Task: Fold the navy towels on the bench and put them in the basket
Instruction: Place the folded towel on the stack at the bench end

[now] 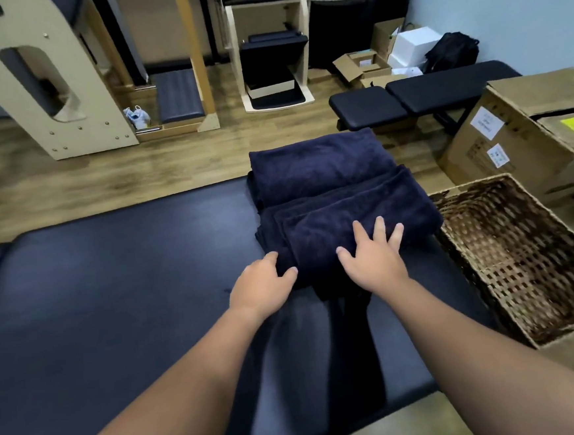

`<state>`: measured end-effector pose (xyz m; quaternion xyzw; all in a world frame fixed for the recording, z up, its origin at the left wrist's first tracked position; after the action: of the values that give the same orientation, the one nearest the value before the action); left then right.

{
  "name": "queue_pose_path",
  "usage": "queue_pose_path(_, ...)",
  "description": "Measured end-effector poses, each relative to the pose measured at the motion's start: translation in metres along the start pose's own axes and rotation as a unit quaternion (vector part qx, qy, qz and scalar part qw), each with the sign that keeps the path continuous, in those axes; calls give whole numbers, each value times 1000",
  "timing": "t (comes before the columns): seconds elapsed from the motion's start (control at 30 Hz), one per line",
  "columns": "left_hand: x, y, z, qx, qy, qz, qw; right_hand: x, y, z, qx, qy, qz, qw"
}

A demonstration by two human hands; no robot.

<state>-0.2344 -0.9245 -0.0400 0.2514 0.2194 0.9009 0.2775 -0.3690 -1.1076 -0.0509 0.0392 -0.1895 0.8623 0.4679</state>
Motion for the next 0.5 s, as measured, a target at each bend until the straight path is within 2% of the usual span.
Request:
queue_pose_path(0.1,37,-33,3,20,-3,39,999,39,-17,-17,4,-59,40,997)
queue_pose_path(0.27,120,-104,-3,67,15,112,991,103,-39,-46,-61,-115,79,988)
queue_pose_path(0.5,253,-191,-32,125,40,234,963,220,-68,-104,85,-229,218,945)
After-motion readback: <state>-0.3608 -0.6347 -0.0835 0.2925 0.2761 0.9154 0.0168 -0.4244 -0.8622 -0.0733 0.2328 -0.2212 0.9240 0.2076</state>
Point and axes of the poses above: each hand's wrist, its own x-axis away from the middle knuckle, its own z-axis out of the back of the hand, y = z × x, the point moved 5 cm from there along -x, towards the middle knuckle, and after that the axes turned 4 degrees about y, right-handed, at the moved point
